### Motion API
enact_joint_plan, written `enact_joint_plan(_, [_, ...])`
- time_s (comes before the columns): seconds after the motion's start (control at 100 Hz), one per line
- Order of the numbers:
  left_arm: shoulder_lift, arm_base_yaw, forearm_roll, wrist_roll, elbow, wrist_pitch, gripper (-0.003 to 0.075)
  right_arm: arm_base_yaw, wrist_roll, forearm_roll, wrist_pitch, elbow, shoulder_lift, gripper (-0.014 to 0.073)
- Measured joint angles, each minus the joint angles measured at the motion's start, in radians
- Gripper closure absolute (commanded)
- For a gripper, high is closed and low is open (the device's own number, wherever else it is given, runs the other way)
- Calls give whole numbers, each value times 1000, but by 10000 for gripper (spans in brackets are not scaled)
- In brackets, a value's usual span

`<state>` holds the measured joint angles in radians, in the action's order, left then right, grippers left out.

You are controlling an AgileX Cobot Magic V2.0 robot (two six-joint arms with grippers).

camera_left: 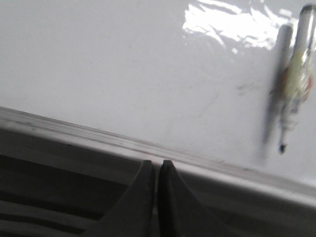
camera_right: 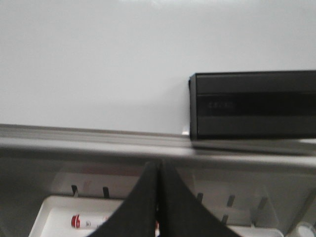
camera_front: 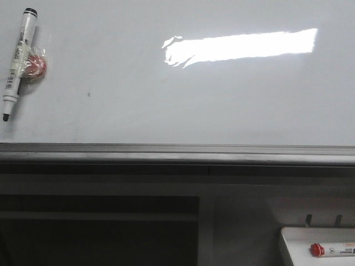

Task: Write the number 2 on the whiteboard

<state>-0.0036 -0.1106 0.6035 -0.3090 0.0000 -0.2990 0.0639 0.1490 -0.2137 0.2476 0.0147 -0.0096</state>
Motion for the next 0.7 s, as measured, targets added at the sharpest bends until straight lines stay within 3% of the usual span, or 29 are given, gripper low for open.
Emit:
enact_joint_plan(0.18, [0,0,412,0,0,27,741,0,2,23,-329,0,0,666])
enact_joint_plan(0.33, [0,0,683,0,0,27,741,0,128,144,-574,0,0,666])
enact_joint_plan(0.39, [0,0,777,0,0,28,741,0,164,206,-551,0,0,666])
enact_joint_plan(0.55, [0,0,864,-11,-1,-5,741,0,200,271,-305,-43,0,666])
enact_joint_plan(0.7, [0,0,785,-208,-85,-88,741,0,202,278,-167,-153,0,664])
